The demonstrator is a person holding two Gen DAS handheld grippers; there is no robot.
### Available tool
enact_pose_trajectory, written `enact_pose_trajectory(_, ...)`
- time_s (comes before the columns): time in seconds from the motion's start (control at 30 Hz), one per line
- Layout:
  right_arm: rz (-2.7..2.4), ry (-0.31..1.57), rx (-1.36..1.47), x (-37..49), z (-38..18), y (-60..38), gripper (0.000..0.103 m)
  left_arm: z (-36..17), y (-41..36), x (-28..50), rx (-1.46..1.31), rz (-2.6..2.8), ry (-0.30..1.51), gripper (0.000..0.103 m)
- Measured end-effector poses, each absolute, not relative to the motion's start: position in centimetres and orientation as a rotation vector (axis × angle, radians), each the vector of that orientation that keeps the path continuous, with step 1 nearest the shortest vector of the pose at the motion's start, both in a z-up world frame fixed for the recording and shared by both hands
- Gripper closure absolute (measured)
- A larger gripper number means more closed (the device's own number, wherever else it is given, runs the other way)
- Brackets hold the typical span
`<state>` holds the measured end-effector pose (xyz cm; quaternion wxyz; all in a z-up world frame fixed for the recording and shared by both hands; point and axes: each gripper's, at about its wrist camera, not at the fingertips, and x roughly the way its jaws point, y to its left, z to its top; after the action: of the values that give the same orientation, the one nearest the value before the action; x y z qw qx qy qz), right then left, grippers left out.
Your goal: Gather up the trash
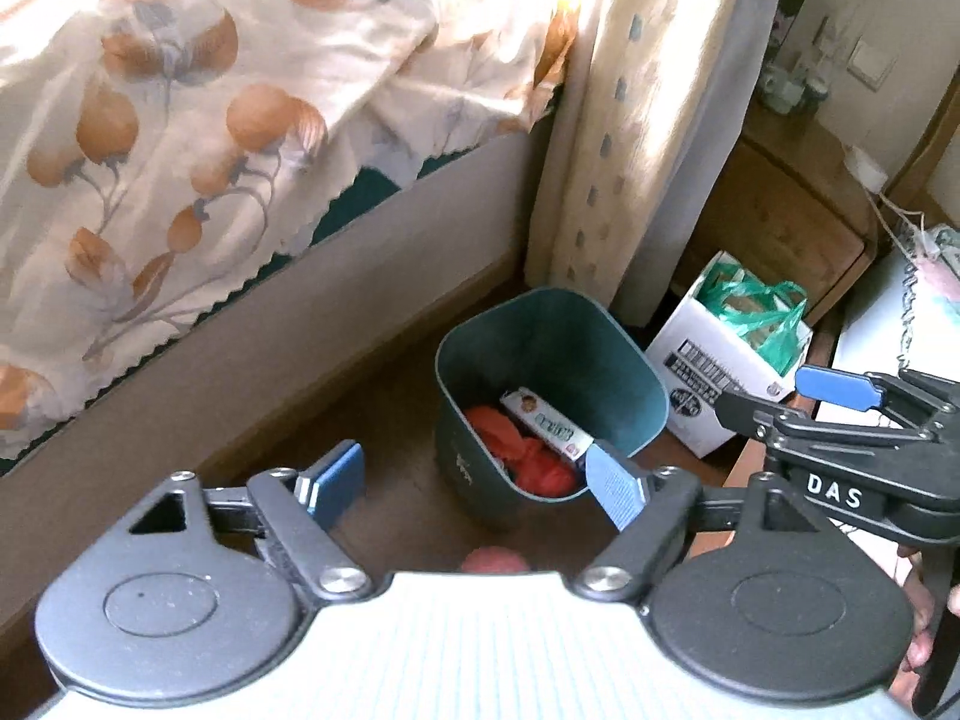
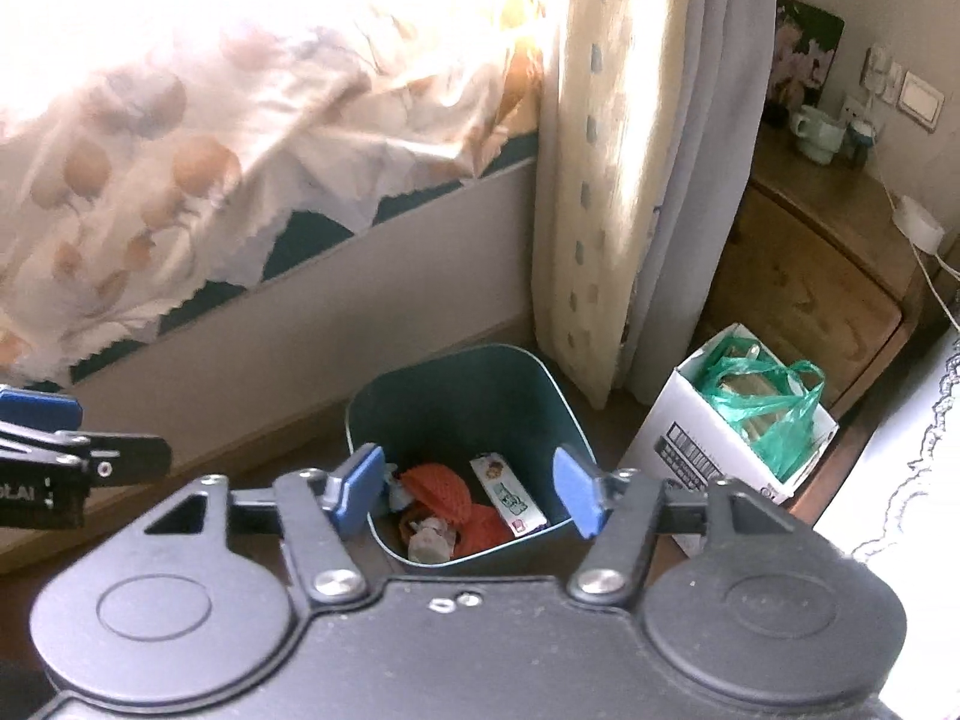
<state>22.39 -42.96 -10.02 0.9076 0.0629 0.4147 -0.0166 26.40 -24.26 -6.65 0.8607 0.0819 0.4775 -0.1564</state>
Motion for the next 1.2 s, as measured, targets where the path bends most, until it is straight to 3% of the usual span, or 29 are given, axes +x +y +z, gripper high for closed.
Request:
enact_pose_trajectory(0.13,-0.013,0.820,0.137,20.9,-8.8,-43.9,0.027,-6.0,-25.2,25.5,0.164,-0.324,0.979,0.022)
enact_pose_trajectory(0.4,0.009,0.759,0.181,18.9,-8.1,-46.7,0.004,-6.2,-28.4,24.7,0.180,-0.320,0.949,0.010)
enact_pose_trajectory(0.8,0.007,0.751,0.191,17.7,-8.5,-50.0,0.000,-6.9,-32.1,24.2,0.196,-0.342,0.955,0.010)
enact_pose_trajectory(1.2,-0.034,0.734,0.168,16.5,-7.3,-48.6,0.000,-6.5,-31.2,23.3,0.249,-0.369,0.916,0.010)
